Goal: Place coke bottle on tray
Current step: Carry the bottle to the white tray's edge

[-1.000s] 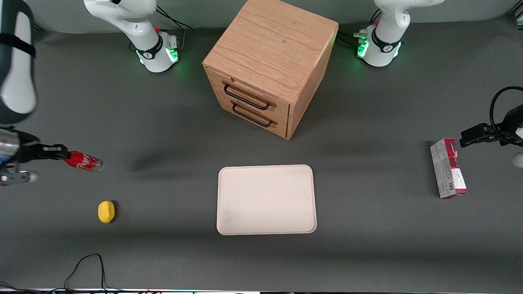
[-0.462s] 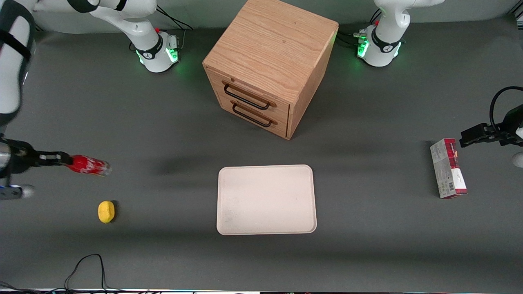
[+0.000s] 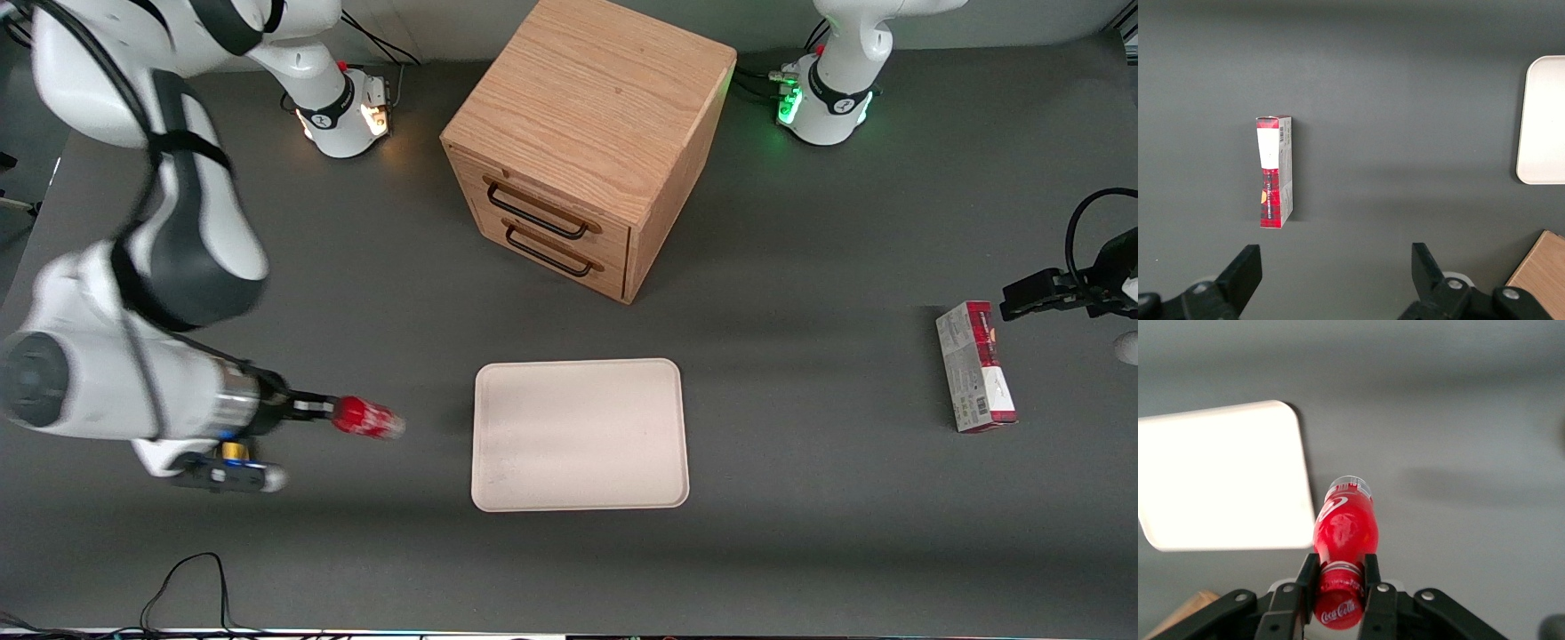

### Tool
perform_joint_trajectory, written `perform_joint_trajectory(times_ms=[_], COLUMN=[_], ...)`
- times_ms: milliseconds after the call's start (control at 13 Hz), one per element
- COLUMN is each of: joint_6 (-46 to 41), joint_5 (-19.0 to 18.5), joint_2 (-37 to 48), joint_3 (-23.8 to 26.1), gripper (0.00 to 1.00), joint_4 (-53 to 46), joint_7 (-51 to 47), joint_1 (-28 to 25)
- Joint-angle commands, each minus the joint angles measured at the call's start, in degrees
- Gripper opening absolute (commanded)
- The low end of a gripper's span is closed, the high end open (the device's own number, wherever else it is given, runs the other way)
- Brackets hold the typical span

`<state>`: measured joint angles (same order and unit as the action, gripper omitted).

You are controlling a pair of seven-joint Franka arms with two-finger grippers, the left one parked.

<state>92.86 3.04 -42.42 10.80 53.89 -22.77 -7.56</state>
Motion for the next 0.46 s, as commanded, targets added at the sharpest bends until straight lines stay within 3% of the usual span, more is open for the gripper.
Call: perform_joint_trajectory(times_ms=[0, 154, 385], joint_6=[3.8, 7.3, 13.0], joint_5=[-2.7, -5.5, -6.2], joint_2=[-5.7, -8.5, -12.0], joint_3=[-0.5, -0.6, -0.5], gripper=[0.00, 0.00, 0.00], joint_4=[-6.3, -6.3, -6.5], joint_7=[-7.2, -9.8, -10.0], joint_1=[-5.3, -8.2, -9.5])
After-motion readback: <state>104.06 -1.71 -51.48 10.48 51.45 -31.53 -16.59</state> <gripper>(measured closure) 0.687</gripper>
